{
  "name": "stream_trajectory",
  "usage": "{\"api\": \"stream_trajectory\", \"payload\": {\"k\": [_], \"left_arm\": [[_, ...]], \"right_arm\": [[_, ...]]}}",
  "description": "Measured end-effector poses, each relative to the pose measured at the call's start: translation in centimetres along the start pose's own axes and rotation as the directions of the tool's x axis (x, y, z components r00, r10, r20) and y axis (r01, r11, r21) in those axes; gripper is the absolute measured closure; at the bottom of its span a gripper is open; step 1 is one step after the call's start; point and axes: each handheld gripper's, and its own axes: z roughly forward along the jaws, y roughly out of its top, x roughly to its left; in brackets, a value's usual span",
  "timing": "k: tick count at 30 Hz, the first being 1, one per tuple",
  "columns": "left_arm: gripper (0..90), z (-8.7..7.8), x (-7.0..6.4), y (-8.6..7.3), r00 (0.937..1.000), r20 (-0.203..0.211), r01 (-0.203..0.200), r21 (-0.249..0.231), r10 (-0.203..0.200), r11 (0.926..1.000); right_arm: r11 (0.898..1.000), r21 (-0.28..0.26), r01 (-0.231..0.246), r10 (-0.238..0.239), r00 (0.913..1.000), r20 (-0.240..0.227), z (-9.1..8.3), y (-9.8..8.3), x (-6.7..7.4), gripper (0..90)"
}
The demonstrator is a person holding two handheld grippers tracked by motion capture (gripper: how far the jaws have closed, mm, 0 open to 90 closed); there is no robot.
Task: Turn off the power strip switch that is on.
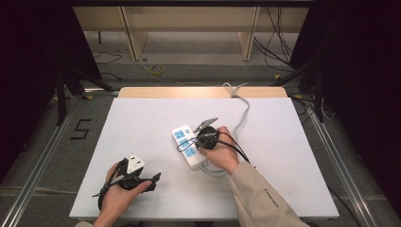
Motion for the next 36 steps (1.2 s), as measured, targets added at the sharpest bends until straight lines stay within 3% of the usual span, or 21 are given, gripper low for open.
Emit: {"api": "stream_trajectory", "payload": {"k": [9, 13, 23, 36], "left_arm": [[17.0, -0.01, 0.03, -0.01, 1.0, 0.0, 0.003, -0.002, -0.003, 1.0], [17.0, 0.0, 0.03, 0.0, 1.0, 0.001, 0.001, -0.002, -0.001, 1.0], [17.0, 0.0, -0.07, 0.02, 1.0, -0.002, 0.001, -0.003, -0.001, 1.0], [16.9, 0.0, -0.12, 0.02, 1.0, -0.002, 0.001, -0.003, -0.001, 1.0]], "right_arm": [[1.0, 0.021, 0.016, -0.017, 0.9997, 0.019, 0.26, 0.39, 0.32, 90.0], [1.0, 0.025, -0.005, 0.004, 0.9999, 0.014, 0.43, 0.39, 0.3, 90.0], [1.0, 0.028, 0.008, -0.009, 0.9996, 0.027, 0.5, 0.4, 0.44, 90.0], [0.999, 0.034, -0.008, 0.006, 0.9992, 0.04, 0.52, 0.45, 0.63, 90.0]]}}
